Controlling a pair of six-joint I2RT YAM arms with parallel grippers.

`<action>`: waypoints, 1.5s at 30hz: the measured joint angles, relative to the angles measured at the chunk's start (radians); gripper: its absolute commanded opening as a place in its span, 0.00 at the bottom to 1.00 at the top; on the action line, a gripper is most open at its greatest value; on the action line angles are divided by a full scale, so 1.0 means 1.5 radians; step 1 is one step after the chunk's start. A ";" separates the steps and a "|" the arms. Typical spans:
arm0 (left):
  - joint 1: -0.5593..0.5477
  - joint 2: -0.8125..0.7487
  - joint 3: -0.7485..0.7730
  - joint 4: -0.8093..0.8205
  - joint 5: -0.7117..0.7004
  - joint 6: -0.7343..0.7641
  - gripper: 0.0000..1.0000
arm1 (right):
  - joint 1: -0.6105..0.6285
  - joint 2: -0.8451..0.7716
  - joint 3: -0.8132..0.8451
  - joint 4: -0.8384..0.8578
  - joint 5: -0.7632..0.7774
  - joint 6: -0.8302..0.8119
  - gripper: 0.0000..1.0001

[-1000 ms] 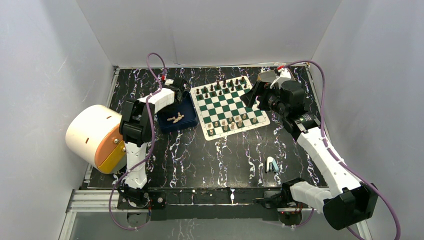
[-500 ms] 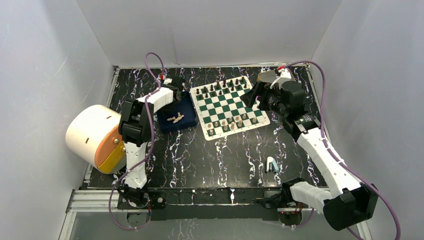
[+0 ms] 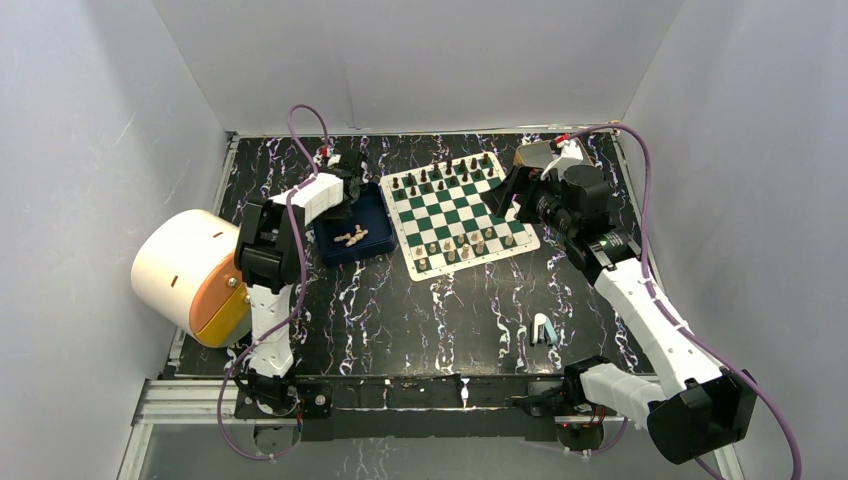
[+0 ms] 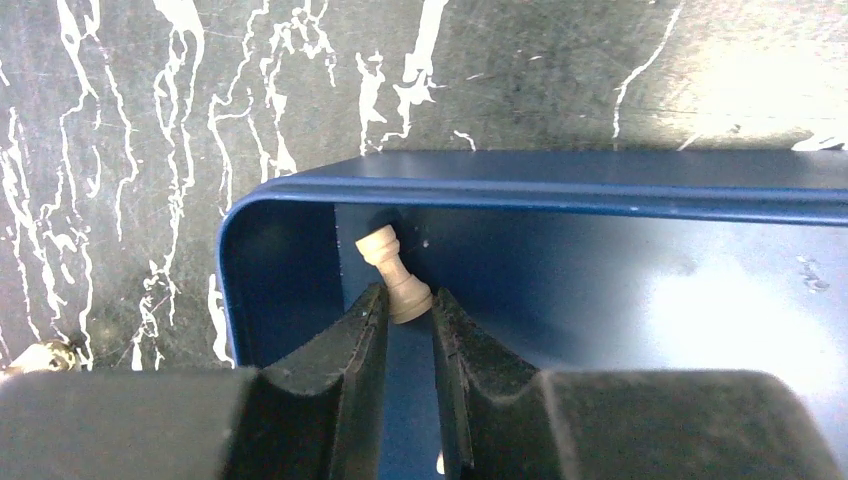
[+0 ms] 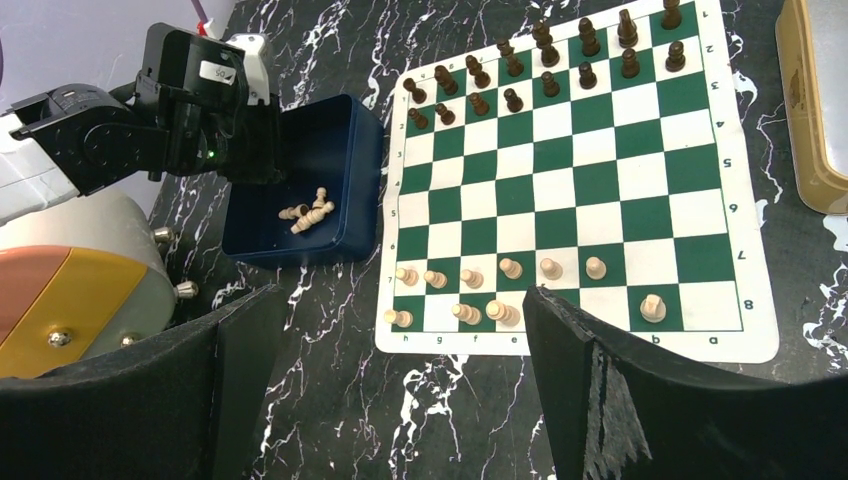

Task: Set up the chess pieces on the board
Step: Pick up the chess piece from the storage box.

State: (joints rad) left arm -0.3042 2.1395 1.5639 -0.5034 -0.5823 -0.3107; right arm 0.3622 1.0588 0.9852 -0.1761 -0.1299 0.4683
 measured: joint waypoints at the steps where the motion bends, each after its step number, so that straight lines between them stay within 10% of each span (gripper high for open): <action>1: 0.000 0.000 0.001 0.001 0.006 0.002 0.17 | 0.000 0.000 0.000 0.000 0.000 0.000 0.98; 31: -0.016 -0.053 -0.045 0.019 0.207 0.058 0.34 | 0.000 0.000 0.000 0.000 0.000 -0.003 0.99; 45: -0.016 -0.052 -0.043 0.020 0.224 0.046 0.12 | 0.000 -0.004 -0.001 -0.001 0.000 -0.012 0.99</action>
State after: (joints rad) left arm -0.3279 2.0617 1.4998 -0.4740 -0.2459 -0.2413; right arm 0.3622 1.0531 0.9836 -0.1768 -0.1303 0.4500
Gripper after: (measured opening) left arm 0.172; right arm 0.984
